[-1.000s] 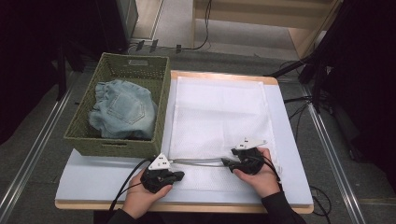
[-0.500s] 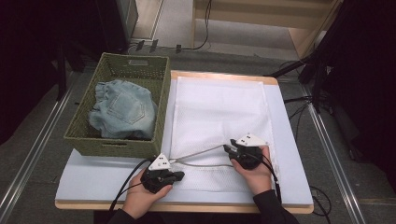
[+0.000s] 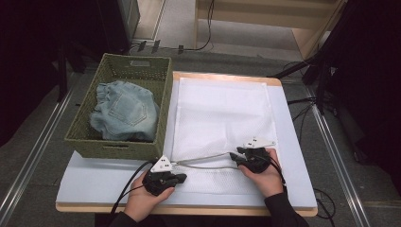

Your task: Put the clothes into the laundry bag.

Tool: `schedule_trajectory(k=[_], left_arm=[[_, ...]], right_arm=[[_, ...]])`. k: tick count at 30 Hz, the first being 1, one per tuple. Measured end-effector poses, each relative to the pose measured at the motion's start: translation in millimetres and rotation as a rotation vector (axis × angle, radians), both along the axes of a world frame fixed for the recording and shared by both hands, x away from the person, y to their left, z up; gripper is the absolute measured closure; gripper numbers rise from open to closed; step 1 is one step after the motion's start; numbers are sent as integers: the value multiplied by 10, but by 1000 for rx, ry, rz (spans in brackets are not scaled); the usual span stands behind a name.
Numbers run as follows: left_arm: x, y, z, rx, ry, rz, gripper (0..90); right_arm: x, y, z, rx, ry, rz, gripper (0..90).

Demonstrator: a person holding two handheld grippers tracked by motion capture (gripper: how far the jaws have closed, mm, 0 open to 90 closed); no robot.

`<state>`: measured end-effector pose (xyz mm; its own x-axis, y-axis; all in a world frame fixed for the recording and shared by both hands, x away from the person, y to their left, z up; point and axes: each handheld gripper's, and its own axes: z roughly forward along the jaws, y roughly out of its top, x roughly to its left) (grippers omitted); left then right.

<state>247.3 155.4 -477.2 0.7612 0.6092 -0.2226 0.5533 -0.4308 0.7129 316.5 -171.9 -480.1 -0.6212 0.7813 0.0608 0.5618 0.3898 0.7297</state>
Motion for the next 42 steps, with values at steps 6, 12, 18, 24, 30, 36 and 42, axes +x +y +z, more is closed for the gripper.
schedule_trajectory(k=[6, 12, 18, 24, 30, 36, 42], left_arm=[[-2, -1, 4, 8, -3, 0, 900], [5, -5, 9, 14, 0, -3, 900], [2, -12, 12, 22, -6, -4, 900], [-5, -15, 11, 23, -11, -2, 900], [-1, -5, 8, 14, -7, -6, 900], [-35, 94, 103, -93, -23, -20, 618], [-175, 250, 444, -154, -153, 36, 228]], right_arm=[[6, 55, -12, -21, -30, -27, 671], [46, -26, 43, 44, -17, -1, 860], [49, -62, 277, 141, -63, 18, 885], [100, -63, 542, 223, -112, 43, 886], [102, -56, 636, 268, -136, 48, 887], [80, -5, 538, 250, -116, 65, 886], [74, -76, 490, 266, -106, 61, 887]])
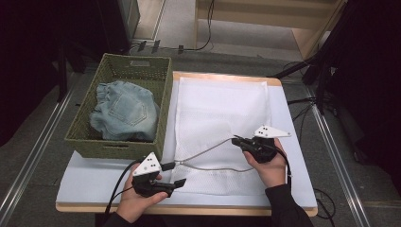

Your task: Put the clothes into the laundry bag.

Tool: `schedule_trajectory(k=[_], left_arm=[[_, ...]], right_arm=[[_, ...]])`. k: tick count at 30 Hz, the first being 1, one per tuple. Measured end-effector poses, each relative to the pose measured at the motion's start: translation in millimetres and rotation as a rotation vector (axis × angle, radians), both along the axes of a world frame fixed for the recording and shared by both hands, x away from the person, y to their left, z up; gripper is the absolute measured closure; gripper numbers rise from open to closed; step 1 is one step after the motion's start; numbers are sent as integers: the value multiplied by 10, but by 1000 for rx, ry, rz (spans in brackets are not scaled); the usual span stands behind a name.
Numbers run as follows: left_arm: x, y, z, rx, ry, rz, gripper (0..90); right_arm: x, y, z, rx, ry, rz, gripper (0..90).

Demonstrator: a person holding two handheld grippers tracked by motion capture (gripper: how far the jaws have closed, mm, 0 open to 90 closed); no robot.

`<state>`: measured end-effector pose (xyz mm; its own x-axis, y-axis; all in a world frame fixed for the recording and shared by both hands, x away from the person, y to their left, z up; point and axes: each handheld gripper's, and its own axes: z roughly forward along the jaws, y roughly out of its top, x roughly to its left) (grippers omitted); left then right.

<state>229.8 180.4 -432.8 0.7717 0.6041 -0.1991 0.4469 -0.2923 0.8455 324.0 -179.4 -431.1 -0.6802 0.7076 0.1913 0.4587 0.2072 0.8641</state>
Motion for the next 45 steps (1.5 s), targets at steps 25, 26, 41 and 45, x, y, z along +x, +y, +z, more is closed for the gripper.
schedule_trajectory(k=[25, 26, 41, 45], left_arm=[[642, 864, 929, -30, -183, 358, 0], [694, 896, 923, -27, -176, 370, 0], [1301, 1205, 924, 51, -101, 511, 0], [1464, 1269, 939, 118, -103, 557, 0]], right_arm=[[-24, -63, -36, -8, 3, 3, 886], [-24, -70, -36, -8, 3, 4, 886], [-5, -83, -79, -19, 13, -1, 886], [-2, -78, -87, -26, 12, 0, 886]])
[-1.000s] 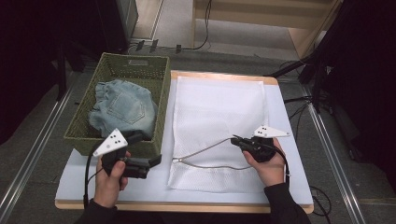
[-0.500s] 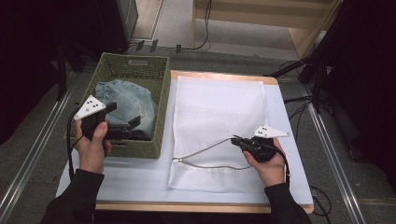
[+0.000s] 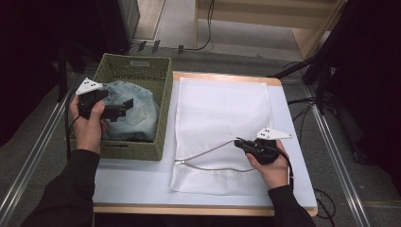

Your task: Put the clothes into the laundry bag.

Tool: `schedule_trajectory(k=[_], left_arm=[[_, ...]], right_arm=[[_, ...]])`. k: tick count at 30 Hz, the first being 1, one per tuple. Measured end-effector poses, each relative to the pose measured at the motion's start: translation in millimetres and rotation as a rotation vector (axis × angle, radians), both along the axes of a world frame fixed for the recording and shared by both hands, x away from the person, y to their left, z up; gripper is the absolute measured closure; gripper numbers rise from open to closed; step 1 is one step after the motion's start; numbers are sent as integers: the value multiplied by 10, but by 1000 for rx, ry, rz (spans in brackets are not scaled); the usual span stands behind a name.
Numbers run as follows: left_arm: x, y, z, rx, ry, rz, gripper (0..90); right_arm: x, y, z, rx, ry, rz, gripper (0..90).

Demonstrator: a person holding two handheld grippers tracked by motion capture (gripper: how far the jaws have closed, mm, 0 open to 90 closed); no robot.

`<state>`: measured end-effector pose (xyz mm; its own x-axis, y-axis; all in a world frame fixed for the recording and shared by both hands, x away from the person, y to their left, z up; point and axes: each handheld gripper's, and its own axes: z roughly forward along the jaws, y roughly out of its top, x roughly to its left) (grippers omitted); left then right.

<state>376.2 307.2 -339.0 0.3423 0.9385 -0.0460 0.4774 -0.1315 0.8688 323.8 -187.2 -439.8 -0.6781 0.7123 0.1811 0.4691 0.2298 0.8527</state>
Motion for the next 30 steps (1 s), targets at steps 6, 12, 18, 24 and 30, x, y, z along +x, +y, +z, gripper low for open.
schedule_trajectory(k=[6, 12, 18, 24, 30], left_arm=[[250, 144, -148, 2, 76, 43, 0], [445, 136, -303, 66, 182, 87, 0], [549, 180, -432, 71, 310, 104, 0], [623, 195, -541, 85, 361, 132, 0], [696, 153, -696, 106, 431, 120, 0]], right_arm=[[2, -10, -2, -2, 2, -1, 886], [11, -4, -14, -3, 3, 0, 886], [12, -9, -14, -2, 2, 1, 886], [4, -6, -8, -7, -4, 1, 886], [2, -13, 3, -1, -3, -1, 886]])
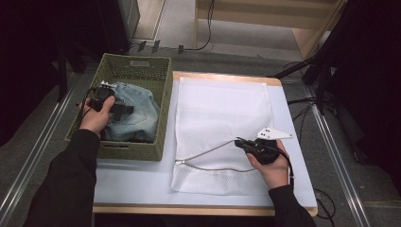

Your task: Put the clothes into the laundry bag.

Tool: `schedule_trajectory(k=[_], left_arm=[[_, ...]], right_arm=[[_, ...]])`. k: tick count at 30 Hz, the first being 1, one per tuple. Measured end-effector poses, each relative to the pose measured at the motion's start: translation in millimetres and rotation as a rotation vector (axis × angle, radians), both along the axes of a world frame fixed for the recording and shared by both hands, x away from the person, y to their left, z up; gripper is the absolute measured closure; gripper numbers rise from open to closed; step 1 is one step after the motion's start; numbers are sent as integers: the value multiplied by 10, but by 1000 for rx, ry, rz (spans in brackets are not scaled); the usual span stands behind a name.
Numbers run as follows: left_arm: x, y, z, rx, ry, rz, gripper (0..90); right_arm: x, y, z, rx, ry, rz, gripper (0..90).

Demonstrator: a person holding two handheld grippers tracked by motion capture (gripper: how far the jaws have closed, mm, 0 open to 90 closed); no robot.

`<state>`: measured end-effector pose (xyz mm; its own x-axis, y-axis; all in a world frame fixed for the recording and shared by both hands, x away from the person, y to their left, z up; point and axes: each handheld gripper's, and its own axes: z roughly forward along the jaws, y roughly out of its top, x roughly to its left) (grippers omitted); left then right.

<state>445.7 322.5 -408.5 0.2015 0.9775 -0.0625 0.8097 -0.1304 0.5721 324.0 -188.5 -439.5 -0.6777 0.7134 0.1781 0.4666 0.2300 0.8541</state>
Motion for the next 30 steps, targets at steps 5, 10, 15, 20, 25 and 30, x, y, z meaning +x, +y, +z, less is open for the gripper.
schedule_trajectory(k=[5, 10, 15, 20, 25, 30], left_arm=[[16, -32, -6, -7, 40, 29, 0], [42, -48, -35, -54, 102, 52, 0], [76, -116, -77, -41, 165, 42, 0], [105, -203, -129, 36, 195, 33, 0], [95, -256, -143, 121, 201, -7, 74], [86, -311, -105, 118, 219, -26, 259]], right_arm=[[-4, 9, -2, -1, 1, 2, 886], [-2, 29, -10, -5, 7, 8, 886], [-11, 39, 1, -3, 5, 12, 886], [-7, 50, -7, -4, 6, 16, 886], [-8, 60, -8, -6, 8, 19, 886], [-14, 70, -5, -5, 8, 21, 886]])
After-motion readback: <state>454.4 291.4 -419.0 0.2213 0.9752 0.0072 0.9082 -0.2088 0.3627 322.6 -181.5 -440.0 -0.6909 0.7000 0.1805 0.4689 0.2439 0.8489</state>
